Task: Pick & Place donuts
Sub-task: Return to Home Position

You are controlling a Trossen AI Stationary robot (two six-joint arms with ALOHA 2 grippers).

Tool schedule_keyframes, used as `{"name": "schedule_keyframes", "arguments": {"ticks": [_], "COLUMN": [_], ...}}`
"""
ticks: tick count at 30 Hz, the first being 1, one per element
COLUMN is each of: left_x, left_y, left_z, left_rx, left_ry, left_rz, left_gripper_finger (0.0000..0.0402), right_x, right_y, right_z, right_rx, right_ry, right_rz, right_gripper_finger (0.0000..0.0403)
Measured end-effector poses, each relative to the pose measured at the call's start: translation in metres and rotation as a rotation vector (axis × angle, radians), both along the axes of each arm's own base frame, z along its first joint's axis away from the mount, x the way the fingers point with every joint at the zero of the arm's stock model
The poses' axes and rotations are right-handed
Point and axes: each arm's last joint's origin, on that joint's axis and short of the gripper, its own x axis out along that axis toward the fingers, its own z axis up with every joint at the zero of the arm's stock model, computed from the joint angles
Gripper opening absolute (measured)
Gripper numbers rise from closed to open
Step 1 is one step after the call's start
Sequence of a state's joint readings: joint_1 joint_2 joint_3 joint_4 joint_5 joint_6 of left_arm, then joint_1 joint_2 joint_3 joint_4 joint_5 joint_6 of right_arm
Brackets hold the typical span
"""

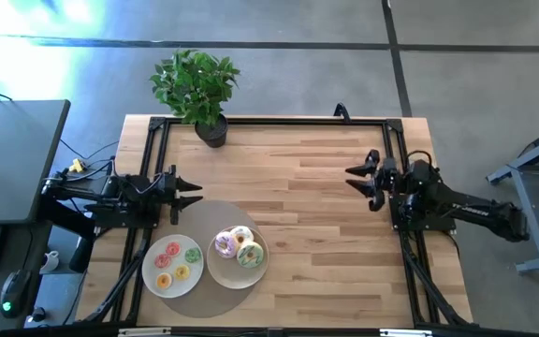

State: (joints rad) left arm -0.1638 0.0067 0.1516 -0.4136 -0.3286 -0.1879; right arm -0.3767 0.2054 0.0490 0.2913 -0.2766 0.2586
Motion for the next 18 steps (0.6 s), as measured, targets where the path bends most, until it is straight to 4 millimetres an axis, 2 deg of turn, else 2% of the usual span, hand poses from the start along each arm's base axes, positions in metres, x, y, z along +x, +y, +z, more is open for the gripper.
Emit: {"name": "schedule_keyframes", "arguments": {"ticks": [11, 18], "left_x": [0.0, -0.0001], "left_y": [0.0, 0.0], "left_z": [-0.0001, -0.0001], "left_rx": [0.0, 0.0], "left_ry": [0.002, 0.002], "left_rz": [0.0, 0.0], "left_gripper_finger": [0.0147, 0.0147], "right_x": [-0.0033, -0.0033], "right_y": [-0.0068, -0.007], "right_z": [-0.0088, -0.0107], "right_rx": [0.059, 0.055], "right_ry": [0.074, 0.095], "right_rz": [-0.263, -0.268], "right_gripper_finger": [0.0174, 0.0169]}}
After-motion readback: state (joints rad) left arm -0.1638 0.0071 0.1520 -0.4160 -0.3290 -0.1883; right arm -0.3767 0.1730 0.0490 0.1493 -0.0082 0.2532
